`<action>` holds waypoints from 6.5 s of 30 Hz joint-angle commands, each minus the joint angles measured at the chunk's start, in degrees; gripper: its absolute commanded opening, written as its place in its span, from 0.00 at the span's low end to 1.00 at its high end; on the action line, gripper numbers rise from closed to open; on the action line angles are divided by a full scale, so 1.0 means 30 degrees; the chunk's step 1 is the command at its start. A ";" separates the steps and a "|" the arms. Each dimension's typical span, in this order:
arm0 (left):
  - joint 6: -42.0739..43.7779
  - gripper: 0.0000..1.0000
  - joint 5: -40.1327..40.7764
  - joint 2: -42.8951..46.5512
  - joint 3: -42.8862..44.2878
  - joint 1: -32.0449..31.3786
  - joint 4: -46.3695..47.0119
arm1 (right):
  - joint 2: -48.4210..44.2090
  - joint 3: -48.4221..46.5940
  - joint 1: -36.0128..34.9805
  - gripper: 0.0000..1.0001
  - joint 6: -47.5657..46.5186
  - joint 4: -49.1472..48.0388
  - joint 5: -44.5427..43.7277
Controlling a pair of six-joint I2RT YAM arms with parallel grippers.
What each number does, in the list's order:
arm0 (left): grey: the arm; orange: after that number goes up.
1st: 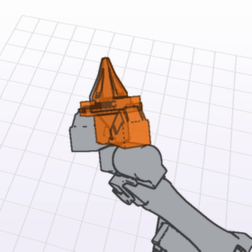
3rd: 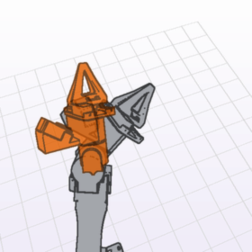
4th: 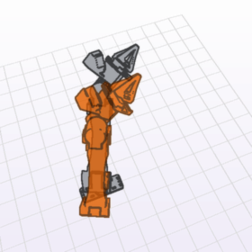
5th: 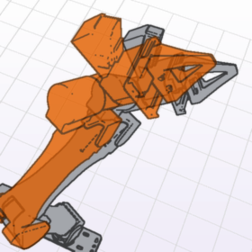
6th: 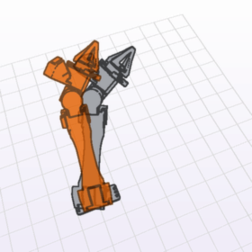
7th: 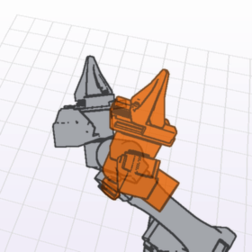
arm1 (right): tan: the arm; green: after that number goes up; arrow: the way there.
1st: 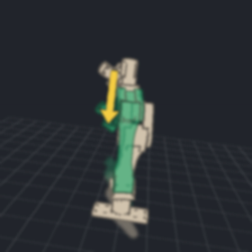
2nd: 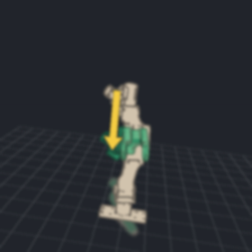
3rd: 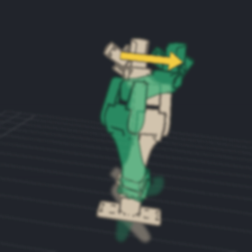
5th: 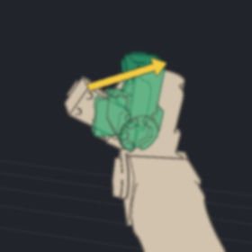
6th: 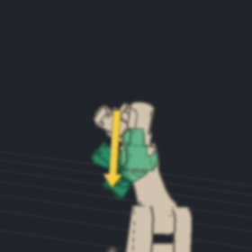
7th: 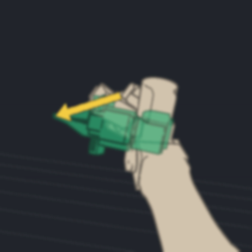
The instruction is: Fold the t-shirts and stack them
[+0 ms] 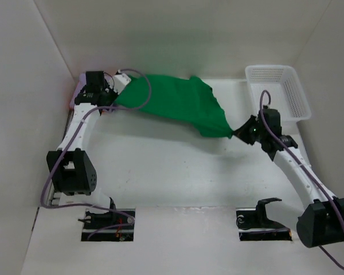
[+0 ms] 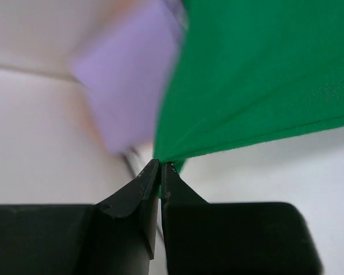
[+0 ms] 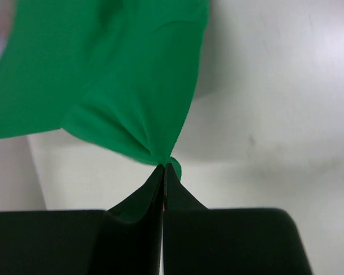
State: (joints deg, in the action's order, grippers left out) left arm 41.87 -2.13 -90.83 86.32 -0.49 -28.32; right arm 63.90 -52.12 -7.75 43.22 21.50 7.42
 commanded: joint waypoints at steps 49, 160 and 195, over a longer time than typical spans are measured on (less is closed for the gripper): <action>-0.1797 0.07 -0.2190 0.4142 -1.0550 -0.1315 -0.4064 | -0.5627 0.3808 -0.8094 0.00 0.4841 0.6868 -0.6429; 0.4415 0.56 0.5341 0.4203 -0.8746 -0.2630 -0.4367 | 0.0617 0.0325 -0.1240 0.39 -0.3803 1.0796 -0.3466; 0.3914 0.33 -0.6145 -0.7987 -0.0121 -1.8425 -0.1371 | -0.6094 0.9081 -0.0653 0.30 0.1090 0.1242 -0.1624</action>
State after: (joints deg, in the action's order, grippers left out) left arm 49.98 -18.90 -115.55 84.01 -56.55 -33.21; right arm 46.92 -25.34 -8.78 45.39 25.19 3.86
